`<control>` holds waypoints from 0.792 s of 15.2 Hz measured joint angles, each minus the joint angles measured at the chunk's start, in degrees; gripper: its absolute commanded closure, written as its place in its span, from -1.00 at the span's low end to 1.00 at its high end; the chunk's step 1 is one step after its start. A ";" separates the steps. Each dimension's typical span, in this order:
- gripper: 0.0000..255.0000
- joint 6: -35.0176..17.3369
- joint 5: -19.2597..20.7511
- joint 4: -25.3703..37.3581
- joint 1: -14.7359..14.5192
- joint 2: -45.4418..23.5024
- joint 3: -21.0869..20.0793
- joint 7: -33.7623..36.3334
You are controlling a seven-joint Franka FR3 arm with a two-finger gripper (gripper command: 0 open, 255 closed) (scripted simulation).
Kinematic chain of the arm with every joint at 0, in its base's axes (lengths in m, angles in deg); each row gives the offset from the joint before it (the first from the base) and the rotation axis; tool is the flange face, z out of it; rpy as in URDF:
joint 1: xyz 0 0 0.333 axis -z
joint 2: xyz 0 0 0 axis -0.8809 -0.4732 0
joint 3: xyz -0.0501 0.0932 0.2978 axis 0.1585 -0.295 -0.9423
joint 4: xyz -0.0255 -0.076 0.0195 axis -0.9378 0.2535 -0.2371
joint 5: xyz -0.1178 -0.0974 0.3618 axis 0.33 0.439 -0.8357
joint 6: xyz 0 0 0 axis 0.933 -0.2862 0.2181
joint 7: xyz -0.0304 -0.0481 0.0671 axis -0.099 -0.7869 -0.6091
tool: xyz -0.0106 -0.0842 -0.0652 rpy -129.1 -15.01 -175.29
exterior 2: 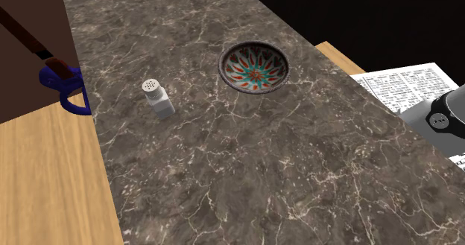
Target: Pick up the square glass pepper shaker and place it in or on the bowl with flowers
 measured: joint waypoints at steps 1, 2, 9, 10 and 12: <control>-1.00 0.00 0.00 0.00 0.00 0.00 0.00 0.00; -1.00 -0.74 0.13 0.04 0.10 -0.59 0.38 -0.45; -1.00 -13.35 1.43 -0.96 1.33 -9.61 6.16 -7.30; -1.00 -15.33 1.37 -0.82 1.37 -11.37 6.90 -8.24; -1.00 -18.79 1.21 0.12 1.55 -14.98 8.66 -10.58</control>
